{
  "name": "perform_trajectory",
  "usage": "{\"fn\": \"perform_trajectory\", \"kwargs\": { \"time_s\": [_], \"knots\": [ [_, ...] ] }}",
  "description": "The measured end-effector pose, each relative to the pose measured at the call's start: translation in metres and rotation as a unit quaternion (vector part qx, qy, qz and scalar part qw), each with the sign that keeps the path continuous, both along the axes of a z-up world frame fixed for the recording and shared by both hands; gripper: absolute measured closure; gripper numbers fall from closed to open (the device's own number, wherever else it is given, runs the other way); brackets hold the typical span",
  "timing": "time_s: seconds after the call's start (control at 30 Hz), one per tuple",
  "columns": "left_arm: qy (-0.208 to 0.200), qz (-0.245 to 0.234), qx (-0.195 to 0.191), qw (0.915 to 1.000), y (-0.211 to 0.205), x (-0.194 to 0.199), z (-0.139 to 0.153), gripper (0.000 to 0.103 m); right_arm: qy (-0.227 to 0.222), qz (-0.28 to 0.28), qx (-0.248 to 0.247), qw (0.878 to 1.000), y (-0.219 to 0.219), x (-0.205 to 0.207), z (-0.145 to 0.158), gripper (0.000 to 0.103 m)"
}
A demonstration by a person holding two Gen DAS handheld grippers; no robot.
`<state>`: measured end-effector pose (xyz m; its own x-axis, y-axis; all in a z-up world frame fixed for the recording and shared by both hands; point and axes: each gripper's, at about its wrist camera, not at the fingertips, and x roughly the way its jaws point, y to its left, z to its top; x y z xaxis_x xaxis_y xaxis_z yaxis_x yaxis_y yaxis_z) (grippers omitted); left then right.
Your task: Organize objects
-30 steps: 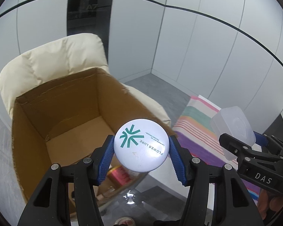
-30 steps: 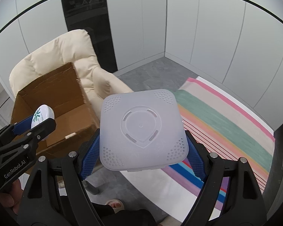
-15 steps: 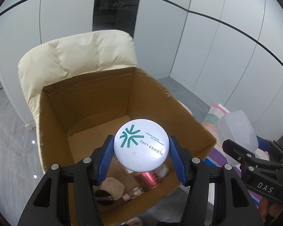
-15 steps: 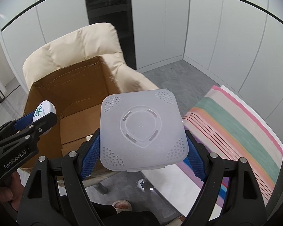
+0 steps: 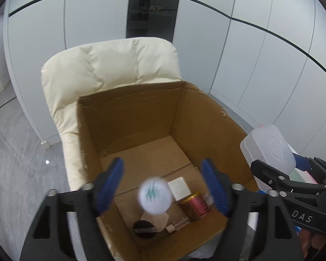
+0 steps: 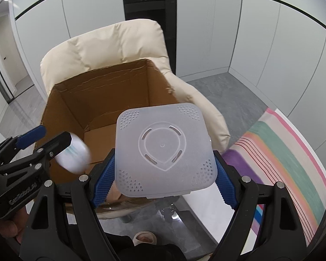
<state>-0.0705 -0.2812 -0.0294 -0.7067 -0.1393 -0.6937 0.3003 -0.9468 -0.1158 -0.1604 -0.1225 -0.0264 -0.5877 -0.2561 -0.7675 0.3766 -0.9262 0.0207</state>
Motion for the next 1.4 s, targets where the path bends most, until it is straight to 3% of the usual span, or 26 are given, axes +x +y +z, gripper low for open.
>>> {"fn": "perform_trajectory", "kwargs": {
  "time_s": [0.13, 0.73, 0.83, 1.4],
  "knots": [
    [0.008, 0.019, -0.007, 0.9998, -0.014, 0.008, 0.002, 0.0, -0.002, 0.009, 0.001, 1.0, -0.016, -0.002, -0.002, 0.019],
    [-0.011, 0.071, 0.015, 0.9973, -0.07, 0.033, -0.004, 0.0, -0.016, 0.037, 0.006, 0.999, -0.072, -0.004, -0.008, 0.018],
    [-0.013, 0.076, 0.017, 0.9969, -0.072, 0.032, -0.005, 0.0, -0.012, 0.03, 0.013, 0.999, -0.071, -0.004, -0.008, 0.005],
    [-0.017, 0.03, 0.005, 0.9994, -0.017, -0.003, -0.006, 0.0, -0.019, -0.029, 0.008, 0.999, 0.0, -0.016, -0.008, 0.004]
  ]
}}
